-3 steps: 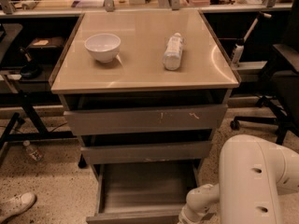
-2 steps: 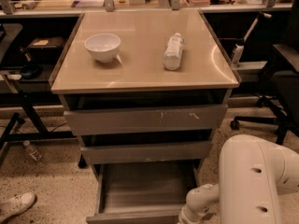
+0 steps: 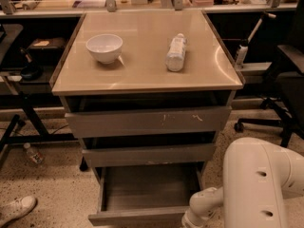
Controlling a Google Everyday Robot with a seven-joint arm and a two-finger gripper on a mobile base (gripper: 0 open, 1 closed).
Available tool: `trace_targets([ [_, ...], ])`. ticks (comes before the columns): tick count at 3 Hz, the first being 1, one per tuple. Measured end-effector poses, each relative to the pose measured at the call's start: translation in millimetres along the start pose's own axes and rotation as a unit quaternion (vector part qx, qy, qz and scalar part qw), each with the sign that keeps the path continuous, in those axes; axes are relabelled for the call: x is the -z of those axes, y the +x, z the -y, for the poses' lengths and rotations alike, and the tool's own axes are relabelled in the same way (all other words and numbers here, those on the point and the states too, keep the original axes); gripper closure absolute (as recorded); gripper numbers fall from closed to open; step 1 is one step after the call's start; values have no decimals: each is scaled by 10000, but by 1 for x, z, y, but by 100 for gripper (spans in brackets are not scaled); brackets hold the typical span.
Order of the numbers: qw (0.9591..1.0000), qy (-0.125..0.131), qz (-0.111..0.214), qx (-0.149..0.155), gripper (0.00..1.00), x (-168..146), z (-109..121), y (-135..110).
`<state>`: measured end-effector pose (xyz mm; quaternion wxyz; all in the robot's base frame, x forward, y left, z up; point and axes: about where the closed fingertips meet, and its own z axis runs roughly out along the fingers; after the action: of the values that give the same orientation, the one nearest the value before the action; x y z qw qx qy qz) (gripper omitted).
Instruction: Close bottom drawer
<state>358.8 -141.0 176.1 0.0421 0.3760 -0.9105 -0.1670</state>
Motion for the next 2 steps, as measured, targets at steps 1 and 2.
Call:
trace_targets([
  [1, 10000, 0, 0, 0, 0, 0, 0, 0],
  [2, 10000, 0, 0, 0, 5, 0, 0, 0],
])
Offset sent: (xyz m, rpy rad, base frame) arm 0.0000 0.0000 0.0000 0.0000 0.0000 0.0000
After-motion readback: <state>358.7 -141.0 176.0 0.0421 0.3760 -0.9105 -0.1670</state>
